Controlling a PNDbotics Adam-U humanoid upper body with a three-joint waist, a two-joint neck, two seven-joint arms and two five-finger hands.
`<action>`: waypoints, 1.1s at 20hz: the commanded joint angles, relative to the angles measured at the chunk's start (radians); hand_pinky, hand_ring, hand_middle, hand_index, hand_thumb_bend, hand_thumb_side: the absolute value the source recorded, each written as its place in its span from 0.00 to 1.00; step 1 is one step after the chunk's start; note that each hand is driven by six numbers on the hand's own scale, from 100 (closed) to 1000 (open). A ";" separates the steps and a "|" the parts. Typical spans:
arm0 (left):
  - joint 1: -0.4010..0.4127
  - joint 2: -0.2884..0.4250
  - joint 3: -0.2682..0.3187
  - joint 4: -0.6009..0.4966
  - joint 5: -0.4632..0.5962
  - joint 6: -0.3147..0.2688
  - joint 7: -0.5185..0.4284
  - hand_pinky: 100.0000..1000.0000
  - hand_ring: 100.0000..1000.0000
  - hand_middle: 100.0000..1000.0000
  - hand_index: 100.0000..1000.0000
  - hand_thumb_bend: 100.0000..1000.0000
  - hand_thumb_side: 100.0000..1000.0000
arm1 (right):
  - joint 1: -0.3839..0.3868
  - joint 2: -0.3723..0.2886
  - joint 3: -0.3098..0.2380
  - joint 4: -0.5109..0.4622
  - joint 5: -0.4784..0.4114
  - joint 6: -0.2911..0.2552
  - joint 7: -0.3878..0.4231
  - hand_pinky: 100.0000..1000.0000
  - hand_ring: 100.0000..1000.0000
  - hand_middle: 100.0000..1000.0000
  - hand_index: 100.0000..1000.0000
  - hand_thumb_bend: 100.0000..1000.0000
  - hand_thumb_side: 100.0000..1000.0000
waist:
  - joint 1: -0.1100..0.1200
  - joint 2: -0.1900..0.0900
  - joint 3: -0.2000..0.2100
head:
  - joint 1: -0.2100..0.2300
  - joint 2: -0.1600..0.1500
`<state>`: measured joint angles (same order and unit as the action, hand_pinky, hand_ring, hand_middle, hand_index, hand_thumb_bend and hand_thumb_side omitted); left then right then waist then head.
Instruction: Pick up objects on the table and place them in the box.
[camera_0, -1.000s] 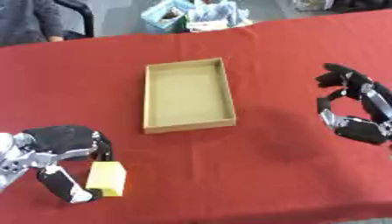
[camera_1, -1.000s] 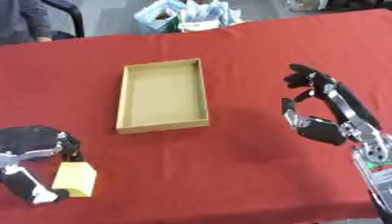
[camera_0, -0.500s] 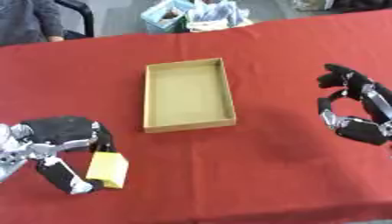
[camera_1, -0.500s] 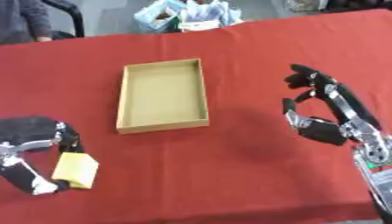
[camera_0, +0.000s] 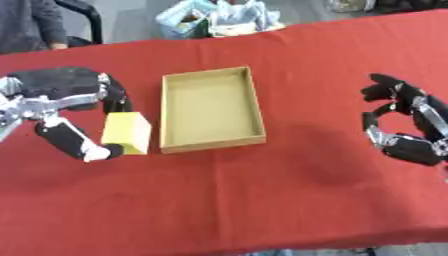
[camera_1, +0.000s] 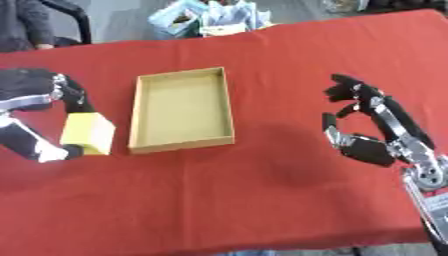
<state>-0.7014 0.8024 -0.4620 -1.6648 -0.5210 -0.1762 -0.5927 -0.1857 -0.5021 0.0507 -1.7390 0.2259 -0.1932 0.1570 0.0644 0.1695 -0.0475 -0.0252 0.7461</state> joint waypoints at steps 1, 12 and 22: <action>-0.055 -0.026 -0.002 0.062 -0.020 -0.033 0.000 0.64 0.52 0.49 0.62 0.21 0.23 | -0.014 -0.014 -0.002 -0.011 -0.005 -0.002 0.001 0.59 0.77 0.74 0.96 0.00 0.19 | -0.006 -0.012 -0.002 | -0.002 -0.007; -0.201 -0.226 0.006 0.337 -0.166 -0.126 0.049 0.65 0.54 0.51 0.64 0.26 0.24 | -0.029 -0.006 0.005 -0.012 -0.012 -0.004 0.008 0.58 0.77 0.74 0.96 0.00 0.19 | -0.011 -0.002 -0.023 | 0.002 -0.018; -0.263 -0.355 0.065 0.541 -0.375 -0.178 0.173 0.66 0.57 0.54 0.67 0.29 0.24 | -0.039 0.002 0.011 -0.013 -0.019 -0.005 0.013 0.58 0.77 0.74 0.96 0.00 0.19 | -0.017 0.011 -0.046 | 0.010 -0.028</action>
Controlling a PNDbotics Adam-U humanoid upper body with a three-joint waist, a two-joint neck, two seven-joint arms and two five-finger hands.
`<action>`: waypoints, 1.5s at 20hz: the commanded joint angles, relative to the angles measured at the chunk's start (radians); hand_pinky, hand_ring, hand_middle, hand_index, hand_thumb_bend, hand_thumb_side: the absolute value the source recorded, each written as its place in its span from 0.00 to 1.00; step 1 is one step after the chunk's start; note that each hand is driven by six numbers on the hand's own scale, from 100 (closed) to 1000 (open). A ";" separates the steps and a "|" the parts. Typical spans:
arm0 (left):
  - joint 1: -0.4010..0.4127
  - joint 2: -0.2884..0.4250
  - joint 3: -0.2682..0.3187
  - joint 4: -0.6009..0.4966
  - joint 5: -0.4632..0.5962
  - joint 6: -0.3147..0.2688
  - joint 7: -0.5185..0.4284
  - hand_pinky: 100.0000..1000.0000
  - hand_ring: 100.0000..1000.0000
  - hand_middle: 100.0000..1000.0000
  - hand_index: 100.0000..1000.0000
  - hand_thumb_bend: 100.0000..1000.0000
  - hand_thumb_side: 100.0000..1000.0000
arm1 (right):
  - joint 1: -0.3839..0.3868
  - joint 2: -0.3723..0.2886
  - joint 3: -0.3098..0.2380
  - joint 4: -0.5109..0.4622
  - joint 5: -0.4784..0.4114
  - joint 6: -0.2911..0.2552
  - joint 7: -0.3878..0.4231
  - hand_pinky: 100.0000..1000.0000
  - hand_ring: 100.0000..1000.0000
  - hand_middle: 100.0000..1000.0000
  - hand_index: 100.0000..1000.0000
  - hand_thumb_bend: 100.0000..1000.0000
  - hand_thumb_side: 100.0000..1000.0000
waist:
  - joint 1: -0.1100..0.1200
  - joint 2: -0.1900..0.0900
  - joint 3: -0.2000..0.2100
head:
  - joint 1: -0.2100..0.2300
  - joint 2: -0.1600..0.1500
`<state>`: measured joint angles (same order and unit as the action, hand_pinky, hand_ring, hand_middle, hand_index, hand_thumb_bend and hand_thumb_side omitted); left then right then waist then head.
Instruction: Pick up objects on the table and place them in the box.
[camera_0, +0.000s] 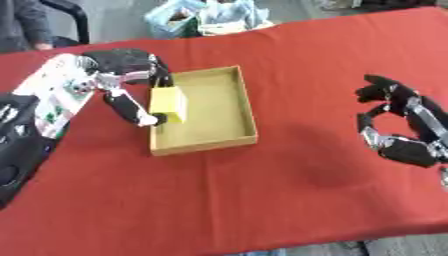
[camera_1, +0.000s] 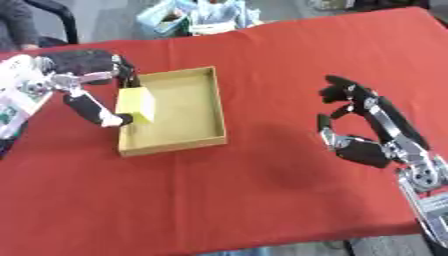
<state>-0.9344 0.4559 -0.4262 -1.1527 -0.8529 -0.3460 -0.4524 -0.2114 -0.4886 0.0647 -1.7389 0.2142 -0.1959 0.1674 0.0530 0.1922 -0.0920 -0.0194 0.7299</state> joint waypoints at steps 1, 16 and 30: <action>-0.034 -0.018 0.035 0.043 -0.057 -0.013 0.044 0.66 0.57 0.54 0.67 0.29 0.24 | -0.014 -0.011 -0.002 -0.013 -0.008 -0.002 0.003 0.58 0.77 0.74 0.96 0.00 0.19 | -0.006 -0.011 -0.003 | 0.005 -0.012; -0.057 -0.075 0.085 0.114 -0.147 -0.025 0.128 0.73 0.68 0.70 0.79 0.57 0.43 | -0.017 0.001 -0.002 -0.012 -0.012 -0.003 0.005 0.58 0.76 0.74 0.96 0.00 0.19 | -0.014 -0.005 -0.012 | 0.009 -0.014; 0.059 0.063 0.159 -0.303 0.219 0.118 0.177 0.69 0.59 0.65 0.76 0.42 0.47 | -0.006 0.002 -0.015 -0.011 -0.005 -0.002 -0.008 0.58 0.76 0.74 0.96 0.00 0.19 | -0.019 -0.012 0.021 | -0.009 -0.013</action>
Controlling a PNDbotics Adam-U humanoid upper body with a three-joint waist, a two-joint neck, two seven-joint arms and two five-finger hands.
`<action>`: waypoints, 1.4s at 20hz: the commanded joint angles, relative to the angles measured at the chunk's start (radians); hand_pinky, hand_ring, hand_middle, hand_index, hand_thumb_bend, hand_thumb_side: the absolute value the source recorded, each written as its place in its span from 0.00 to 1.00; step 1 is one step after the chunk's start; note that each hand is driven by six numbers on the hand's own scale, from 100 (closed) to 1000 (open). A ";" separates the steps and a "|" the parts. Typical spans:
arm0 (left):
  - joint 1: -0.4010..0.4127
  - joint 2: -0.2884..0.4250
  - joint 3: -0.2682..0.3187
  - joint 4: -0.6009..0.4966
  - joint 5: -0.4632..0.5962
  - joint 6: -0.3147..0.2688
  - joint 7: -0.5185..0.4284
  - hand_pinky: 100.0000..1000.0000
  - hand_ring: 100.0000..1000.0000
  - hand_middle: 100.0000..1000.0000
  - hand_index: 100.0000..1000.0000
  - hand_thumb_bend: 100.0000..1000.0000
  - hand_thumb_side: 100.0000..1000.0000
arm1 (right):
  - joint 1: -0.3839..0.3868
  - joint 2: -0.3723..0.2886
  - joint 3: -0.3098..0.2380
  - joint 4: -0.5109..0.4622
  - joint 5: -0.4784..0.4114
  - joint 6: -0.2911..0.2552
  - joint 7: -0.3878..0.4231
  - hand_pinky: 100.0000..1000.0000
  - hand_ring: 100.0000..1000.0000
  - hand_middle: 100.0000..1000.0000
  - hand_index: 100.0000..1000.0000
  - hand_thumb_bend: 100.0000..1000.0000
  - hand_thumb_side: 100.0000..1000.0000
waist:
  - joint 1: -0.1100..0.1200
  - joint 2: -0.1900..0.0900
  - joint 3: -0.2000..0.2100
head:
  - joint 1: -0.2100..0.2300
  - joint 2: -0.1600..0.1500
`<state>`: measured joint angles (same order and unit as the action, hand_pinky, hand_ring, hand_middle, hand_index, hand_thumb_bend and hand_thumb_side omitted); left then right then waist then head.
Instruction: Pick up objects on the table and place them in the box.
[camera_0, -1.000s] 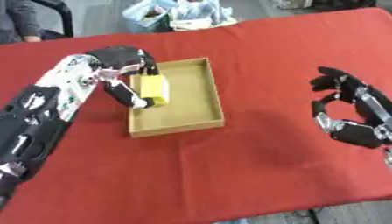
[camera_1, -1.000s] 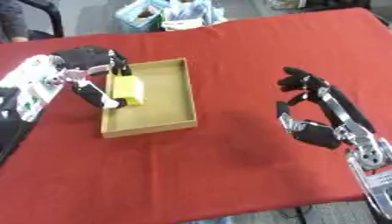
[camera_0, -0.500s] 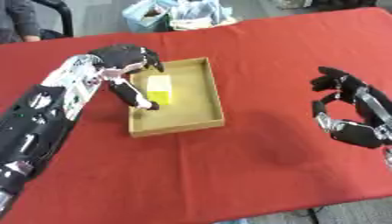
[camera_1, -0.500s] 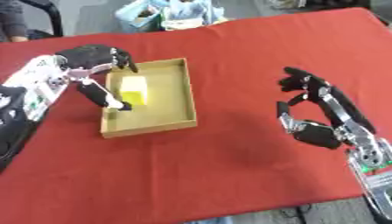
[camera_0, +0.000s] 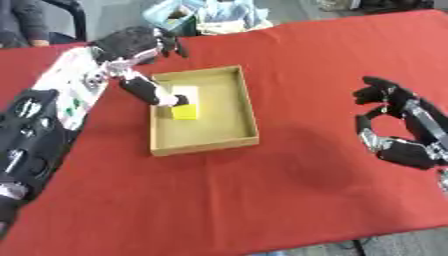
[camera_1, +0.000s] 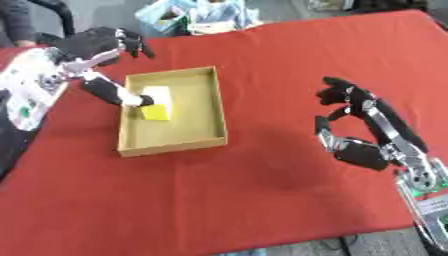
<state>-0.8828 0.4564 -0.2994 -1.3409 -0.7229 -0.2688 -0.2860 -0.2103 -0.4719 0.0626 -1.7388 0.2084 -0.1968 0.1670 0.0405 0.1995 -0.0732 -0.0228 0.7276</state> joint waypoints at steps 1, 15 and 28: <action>0.032 0.077 0.046 -0.162 0.131 0.062 0.020 0.69 0.58 0.64 0.75 0.41 0.47 | -0.006 -0.014 -0.015 -0.011 0.001 -0.001 -0.009 0.58 0.76 0.74 0.96 0.00 0.19 | -0.007 -0.020 0.007 | -0.008 -0.011; 0.410 0.098 0.264 -0.463 0.520 0.231 0.145 0.66 0.53 0.60 0.72 0.27 0.50 | -0.003 -0.004 -0.026 -0.025 -0.003 -0.001 -0.040 0.57 0.75 0.74 0.96 0.00 0.19 | -0.026 -0.014 0.058 | -0.013 -0.011; 0.579 -0.016 0.366 -0.498 0.567 0.206 0.254 0.61 0.48 0.55 0.68 0.23 0.51 | -0.019 0.015 -0.026 -0.055 -0.015 0.007 -0.100 0.55 0.72 0.74 0.96 0.00 0.20 | -0.043 0.008 0.102 | 0.015 -0.008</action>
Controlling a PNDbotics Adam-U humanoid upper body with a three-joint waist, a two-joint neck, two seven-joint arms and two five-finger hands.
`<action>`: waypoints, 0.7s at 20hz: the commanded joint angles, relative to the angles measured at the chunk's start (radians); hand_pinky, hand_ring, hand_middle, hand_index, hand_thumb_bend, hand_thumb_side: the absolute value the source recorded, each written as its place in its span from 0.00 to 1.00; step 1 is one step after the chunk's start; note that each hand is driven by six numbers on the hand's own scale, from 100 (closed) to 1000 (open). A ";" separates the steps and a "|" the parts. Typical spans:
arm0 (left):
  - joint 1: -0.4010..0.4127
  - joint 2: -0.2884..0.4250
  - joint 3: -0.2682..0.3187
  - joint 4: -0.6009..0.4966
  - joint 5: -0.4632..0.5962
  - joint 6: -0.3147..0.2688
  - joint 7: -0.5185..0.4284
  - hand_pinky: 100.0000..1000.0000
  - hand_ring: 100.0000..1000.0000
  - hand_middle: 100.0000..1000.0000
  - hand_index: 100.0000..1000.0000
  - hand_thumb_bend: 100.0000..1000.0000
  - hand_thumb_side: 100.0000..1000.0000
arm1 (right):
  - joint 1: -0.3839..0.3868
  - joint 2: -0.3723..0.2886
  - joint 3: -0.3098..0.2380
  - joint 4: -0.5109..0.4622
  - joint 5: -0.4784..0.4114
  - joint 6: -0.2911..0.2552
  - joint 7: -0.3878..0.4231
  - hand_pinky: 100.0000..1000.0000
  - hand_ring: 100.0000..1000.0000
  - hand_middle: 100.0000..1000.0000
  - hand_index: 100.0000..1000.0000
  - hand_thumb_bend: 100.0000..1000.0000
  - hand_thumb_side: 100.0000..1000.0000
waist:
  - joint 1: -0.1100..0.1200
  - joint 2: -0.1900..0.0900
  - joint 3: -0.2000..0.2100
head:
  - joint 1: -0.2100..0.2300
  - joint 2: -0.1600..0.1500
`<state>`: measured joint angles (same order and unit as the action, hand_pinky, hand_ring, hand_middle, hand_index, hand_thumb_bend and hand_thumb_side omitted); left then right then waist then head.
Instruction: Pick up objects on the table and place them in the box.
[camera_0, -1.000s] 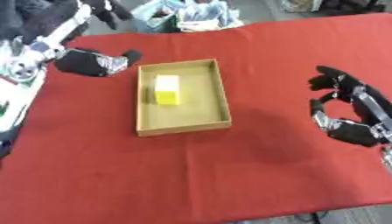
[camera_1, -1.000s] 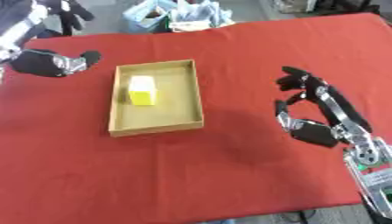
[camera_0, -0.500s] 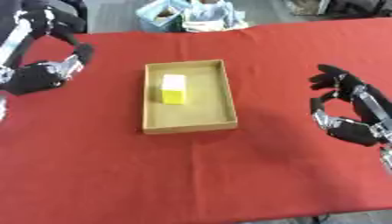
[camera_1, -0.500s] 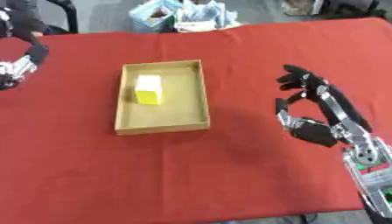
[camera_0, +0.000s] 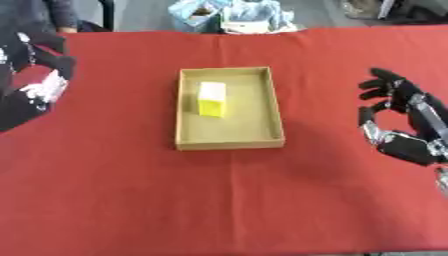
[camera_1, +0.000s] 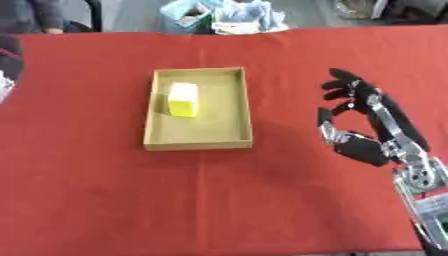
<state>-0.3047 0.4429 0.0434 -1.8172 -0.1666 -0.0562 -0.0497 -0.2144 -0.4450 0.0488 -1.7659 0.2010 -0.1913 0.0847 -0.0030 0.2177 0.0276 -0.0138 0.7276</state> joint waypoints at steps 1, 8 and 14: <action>0.006 -0.010 0.027 -0.022 0.013 -0.008 0.023 0.61 0.48 0.55 0.68 0.23 0.51 | -0.016 -0.011 -0.012 -0.031 -0.008 0.003 -0.023 0.55 0.72 0.74 0.96 0.00 0.20 | 0.000 -0.008 0.001 | 0.006 -0.008; 0.036 -0.050 0.043 -0.021 0.021 -0.004 0.046 0.60 0.47 0.54 0.68 0.22 0.52 | -0.022 -0.007 -0.011 -0.048 -0.007 0.008 -0.043 0.55 0.72 0.74 0.96 0.00 0.20 | -0.001 0.003 -0.004 | 0.006 -0.009; 0.048 -0.067 0.046 -0.018 0.028 0.000 0.059 0.59 0.47 0.53 0.68 0.21 0.52 | -0.023 -0.004 -0.011 -0.059 -0.006 0.010 -0.049 0.55 0.72 0.75 0.96 0.00 0.21 | 0.000 0.004 -0.004 | 0.009 -0.010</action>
<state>-0.2522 0.3681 0.0781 -1.8195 -0.1441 -0.0559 0.0031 -0.2280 -0.4367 0.0487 -1.7981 0.2003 -0.1822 0.0417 -0.0039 0.2339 0.0242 -0.0075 0.7276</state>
